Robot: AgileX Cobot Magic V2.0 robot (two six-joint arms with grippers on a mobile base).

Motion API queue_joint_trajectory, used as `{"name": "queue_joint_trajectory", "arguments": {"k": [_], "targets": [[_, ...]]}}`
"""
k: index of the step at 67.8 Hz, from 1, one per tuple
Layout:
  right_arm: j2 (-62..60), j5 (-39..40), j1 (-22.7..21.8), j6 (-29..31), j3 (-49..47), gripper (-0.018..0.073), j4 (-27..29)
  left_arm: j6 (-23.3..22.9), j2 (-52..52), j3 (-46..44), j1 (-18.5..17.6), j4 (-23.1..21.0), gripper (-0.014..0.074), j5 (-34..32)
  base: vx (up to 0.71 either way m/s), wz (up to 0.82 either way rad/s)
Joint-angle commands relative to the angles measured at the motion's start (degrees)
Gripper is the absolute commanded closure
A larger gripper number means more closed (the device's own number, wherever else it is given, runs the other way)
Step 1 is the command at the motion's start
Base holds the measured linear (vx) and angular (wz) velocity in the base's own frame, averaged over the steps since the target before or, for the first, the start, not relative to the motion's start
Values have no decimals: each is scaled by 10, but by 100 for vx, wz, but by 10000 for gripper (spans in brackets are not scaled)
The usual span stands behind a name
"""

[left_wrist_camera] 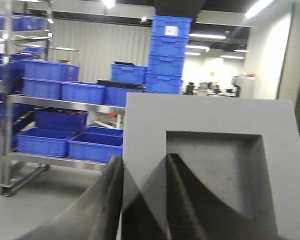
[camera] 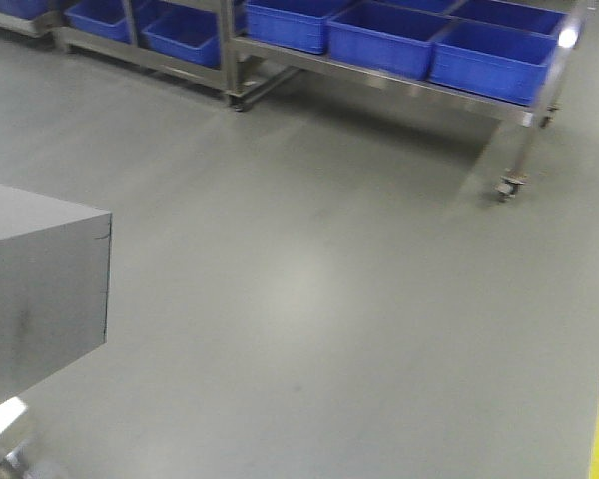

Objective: Sort gray base to blue bin
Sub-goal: 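Drive the base down the aisle holding the block in the left gripper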

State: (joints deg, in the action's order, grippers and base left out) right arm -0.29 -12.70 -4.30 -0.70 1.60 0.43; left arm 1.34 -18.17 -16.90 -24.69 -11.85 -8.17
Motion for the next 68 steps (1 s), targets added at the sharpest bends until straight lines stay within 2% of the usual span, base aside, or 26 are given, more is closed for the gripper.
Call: {"name": "queue_joint_trajectory", "arguments": {"k": [1, 52, 68], "targets": [[10, 43, -3, 7, 1, 564, -4, -7, -4, -19, -3, -3, 604, -60, 10, -52], [10, 43, -3, 7, 1, 564, -4, -7, -4, -19, -3, -3, 604, -60, 13, -55], [10, 43, -3, 7, 1, 564, -4, -7, -4, -19, -3, -3, 604, -60, 18, -36]]}}
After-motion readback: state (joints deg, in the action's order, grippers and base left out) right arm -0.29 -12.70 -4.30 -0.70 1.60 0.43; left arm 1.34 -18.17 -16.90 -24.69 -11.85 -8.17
